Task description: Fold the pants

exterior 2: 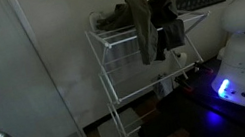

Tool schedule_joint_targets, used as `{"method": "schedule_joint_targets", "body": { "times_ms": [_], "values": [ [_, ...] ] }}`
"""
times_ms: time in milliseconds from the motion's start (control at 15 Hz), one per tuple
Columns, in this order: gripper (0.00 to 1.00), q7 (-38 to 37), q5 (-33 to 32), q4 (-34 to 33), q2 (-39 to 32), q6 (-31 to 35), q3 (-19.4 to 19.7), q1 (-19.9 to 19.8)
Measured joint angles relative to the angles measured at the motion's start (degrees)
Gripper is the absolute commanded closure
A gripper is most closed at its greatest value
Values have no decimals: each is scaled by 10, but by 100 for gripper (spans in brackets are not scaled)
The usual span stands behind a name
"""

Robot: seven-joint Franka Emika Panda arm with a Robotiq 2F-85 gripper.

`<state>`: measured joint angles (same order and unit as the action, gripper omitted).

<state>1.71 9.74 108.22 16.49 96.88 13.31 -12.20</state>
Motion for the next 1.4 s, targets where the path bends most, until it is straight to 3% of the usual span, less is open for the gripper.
{"method": "schedule_joint_targets", "body": {
  "times_ms": [267,333,733,1000,1333,1400],
  "values": [
    [0,-22,-66,25,-21,-58,-3,-2],
    [20,-22,-71,35,-27,-64,-6,-1],
    [66,-22,-72,95,-49,-65,-31,17],
    [97,-21,-21,99,-53,-84,-45,41],
    [100,-21,91,49,-50,-134,-59,70],
    [74,-21,107,35,-50,-143,-61,75]
  ]
}}
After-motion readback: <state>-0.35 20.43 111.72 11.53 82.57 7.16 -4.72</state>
